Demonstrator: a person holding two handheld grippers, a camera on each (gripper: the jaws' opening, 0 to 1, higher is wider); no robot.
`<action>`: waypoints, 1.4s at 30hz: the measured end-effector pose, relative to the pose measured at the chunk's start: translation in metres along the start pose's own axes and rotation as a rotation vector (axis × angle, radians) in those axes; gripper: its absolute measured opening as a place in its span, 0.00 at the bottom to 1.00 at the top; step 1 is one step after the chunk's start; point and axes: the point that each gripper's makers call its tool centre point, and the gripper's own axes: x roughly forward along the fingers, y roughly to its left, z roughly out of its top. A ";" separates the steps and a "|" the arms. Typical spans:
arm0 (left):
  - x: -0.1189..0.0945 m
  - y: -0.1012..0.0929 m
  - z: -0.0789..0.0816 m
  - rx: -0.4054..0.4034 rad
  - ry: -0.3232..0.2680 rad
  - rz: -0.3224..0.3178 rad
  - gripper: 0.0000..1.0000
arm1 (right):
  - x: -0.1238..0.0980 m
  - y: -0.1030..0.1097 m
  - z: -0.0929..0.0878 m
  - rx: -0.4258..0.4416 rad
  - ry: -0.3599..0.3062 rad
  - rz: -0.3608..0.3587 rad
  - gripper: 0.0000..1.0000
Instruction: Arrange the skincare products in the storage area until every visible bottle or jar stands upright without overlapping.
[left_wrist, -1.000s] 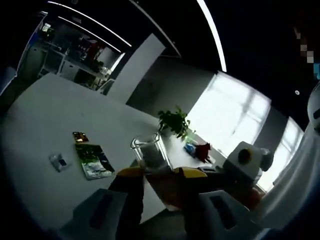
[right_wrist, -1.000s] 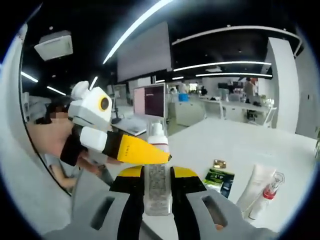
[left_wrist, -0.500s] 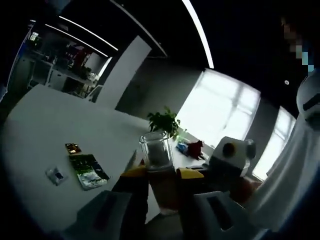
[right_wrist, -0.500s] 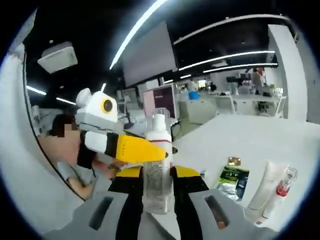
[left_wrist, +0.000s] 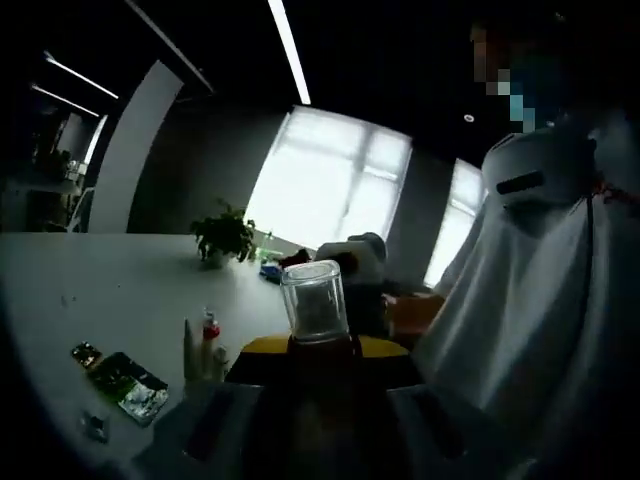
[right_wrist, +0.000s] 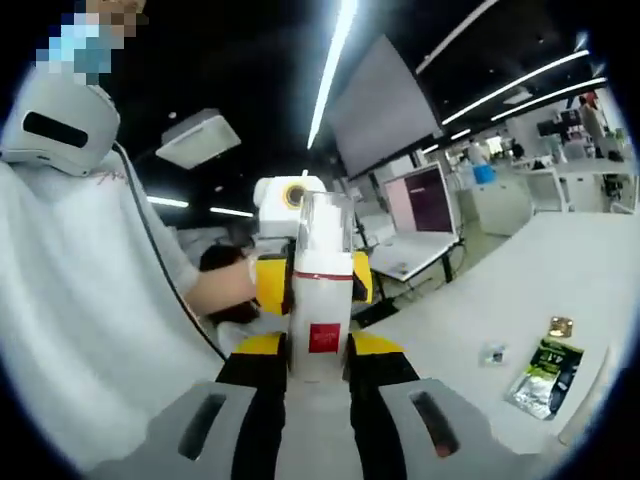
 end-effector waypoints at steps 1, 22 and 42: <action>0.001 0.001 0.001 -0.004 -0.008 -0.003 0.16 | 0.000 0.000 -0.001 0.000 0.006 -0.002 0.22; 0.009 0.057 -0.006 -0.165 -0.129 0.305 0.18 | -0.020 -0.066 -0.007 -0.033 -0.010 -0.499 0.20; 0.011 0.088 -0.026 -0.271 -0.230 0.783 0.15 | -0.043 -0.100 -0.032 -0.297 0.229 -0.873 0.21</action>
